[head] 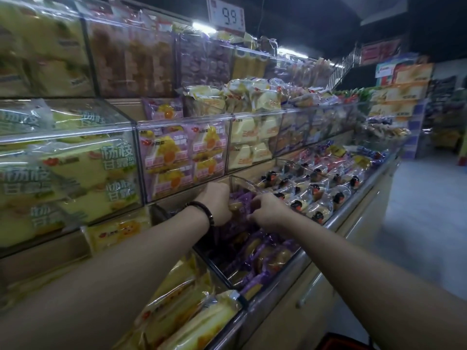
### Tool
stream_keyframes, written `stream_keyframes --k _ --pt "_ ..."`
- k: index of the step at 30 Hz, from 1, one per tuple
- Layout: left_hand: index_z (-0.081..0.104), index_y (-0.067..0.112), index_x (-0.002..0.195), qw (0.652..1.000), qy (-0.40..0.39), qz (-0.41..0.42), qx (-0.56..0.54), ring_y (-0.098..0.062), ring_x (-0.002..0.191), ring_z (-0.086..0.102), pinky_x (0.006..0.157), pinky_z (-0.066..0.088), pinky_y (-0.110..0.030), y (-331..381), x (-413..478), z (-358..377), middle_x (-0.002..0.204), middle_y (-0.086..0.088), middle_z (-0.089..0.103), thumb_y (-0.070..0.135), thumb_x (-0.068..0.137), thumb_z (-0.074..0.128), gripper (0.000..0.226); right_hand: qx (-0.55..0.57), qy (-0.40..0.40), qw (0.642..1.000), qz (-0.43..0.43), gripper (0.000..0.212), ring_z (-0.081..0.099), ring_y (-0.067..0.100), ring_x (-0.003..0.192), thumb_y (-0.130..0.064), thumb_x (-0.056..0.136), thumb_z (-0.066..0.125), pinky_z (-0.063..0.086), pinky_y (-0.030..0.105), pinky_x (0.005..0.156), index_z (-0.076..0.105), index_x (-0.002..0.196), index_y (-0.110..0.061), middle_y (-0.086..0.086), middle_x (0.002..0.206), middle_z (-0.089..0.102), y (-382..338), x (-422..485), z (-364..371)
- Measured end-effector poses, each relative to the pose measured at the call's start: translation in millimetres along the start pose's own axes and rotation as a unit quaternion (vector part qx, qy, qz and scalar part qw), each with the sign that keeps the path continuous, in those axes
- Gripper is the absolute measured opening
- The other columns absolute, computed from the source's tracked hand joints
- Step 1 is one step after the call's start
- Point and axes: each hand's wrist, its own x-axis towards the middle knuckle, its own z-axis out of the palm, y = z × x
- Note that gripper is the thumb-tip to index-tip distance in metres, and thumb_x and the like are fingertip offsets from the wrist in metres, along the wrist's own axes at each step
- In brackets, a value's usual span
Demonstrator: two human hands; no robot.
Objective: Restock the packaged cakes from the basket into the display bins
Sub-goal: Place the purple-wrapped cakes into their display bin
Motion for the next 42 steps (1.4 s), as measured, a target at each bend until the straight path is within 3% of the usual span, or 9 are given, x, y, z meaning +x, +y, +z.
stream_keyframes --k 5,9,14,18,21,26,32,36,42 --pt "0.060 0.019 0.096 0.998 -0.043 0.006 0.036 -0.026 0.084 0.065 0.066 0.058 -0.039 11.7 -28.5 -39.2 0.099 -0.006 0.062 0.057 0.089 0.070 0.040 0.091 0.062 0.993 -0.049 0.009 0.075 0.027 0.087 -0.017 0.092 0.073 0.065 0.052 0.076 0.072 0.100 -0.021 0.004 0.099 0.075 -0.6 -41.4 -36.2" --pt "0.070 0.025 0.094 0.997 -0.016 0.080 0.010 -0.030 0.096 0.068 0.079 0.060 -0.040 61.1 -84.1 -64.7 0.102 -0.005 0.070 0.047 0.093 0.066 0.022 0.110 0.148 0.977 -0.111 0.008 0.074 0.016 0.077 -0.023 0.086 0.076 0.064 0.046 0.073 0.076 0.094 -0.026 -0.005 0.079 0.076 21.7 -111.5 -56.6" --pt "0.067 0.026 0.097 0.974 0.025 0.137 -0.179 -0.025 0.090 0.067 0.077 0.057 -0.036 134.9 -186.6 -50.8 0.099 -0.004 0.071 0.034 0.095 0.064 0.009 0.169 0.211 0.954 -0.126 0.013 0.063 0.025 0.061 -0.035 0.077 0.067 0.051 0.042 0.059 0.072 0.083 -0.024 0.000 0.066 0.069 80.4 -212.3 -46.1" --pt "0.063 0.026 0.097 0.945 -0.028 0.172 -0.277 -0.020 0.086 0.067 0.073 0.053 -0.033 169.2 -266.5 29.8 0.091 0.001 0.071 0.029 0.094 0.065 0.005 0.146 0.117 0.981 -0.046 0.021 0.050 0.013 0.064 -0.034 0.071 0.061 0.043 0.043 0.056 0.064 0.072 -0.014 0.013 0.062 0.057 166.0 -275.4 -5.5" --pt "0.064 0.023 0.100 0.937 -0.165 0.165 -0.258 -0.024 0.089 0.069 0.076 0.057 -0.038 173.1 -301.9 116.6 0.093 -0.003 0.071 0.030 0.092 0.067 0.011 0.054 -0.007 0.997 0.059 0.020 0.048 0.009 0.060 -0.027 0.078 0.068 0.038 0.035 0.061 0.061 0.060 -0.032 -0.010 0.056 0.057 226.9 -308.7 30.4" --pt "0.070 0.016 0.113 0.907 -0.348 0.139 -0.191 -0.030 0.108 0.068 0.090 0.056 -0.037 155.1 -316.9 230.3 0.113 -0.010 0.074 0.034 0.096 0.063 0.026 -0.047 -0.132 0.972 0.188 0.012 0.068 0.013 0.082 -0.030 0.085 0.082 0.044 0.023 0.068 0.070 0.082 -0.034 -0.013 0.078 0.069 312.8 -323.6 84.0" --pt "0.071 0.013 0.114 0.894 -0.382 0.092 -0.215 -0.026 0.108 0.068 0.083 0.051 -0.028 126.6 -306.6 310.2 0.114 -0.008 0.074 0.022 0.093 0.071 0.022 -0.130 -0.198 0.950 0.204 0.040 0.067 0.026 0.107 -0.038 0.083 0.082 0.052 0.032 0.083 0.071 0.116 -0.018 0.004 0.108 0.070 345.0 -311.0 128.5" --pt "0.066 0.020 0.110 0.868 -0.392 0.013 -0.305 -0.019 0.077 0.066 0.059 0.051 -0.023 119.2 -291.7 338.5 0.086 0.002 0.066 0.014 0.096 0.066 0.015 -0.117 -0.157 0.959 0.205 0.047 0.069 0.032 0.108 -0.050 0.081 0.072 0.055 0.036 0.086 0.068 0.118 -0.022 0.009 0.113 0.074 355.2 -282.7 162.5" --pt "0.055 0.019 0.132 0.818 -0.506 -0.047 -0.271 -0.012 0.074 0.058 0.063 0.057 -0.033 103.2 -292.0 360.4 0.093 0.001 0.058 0.021 0.103 0.059 0.030 -0.056 -0.159 0.958 0.232 0.070 0.063 0.031 0.120 -0.032 0.085 0.084 0.049 0.032 0.099 0.048 0.141 -0.008 0.014 0.132 0.065 372.2 -256.0 200.0"
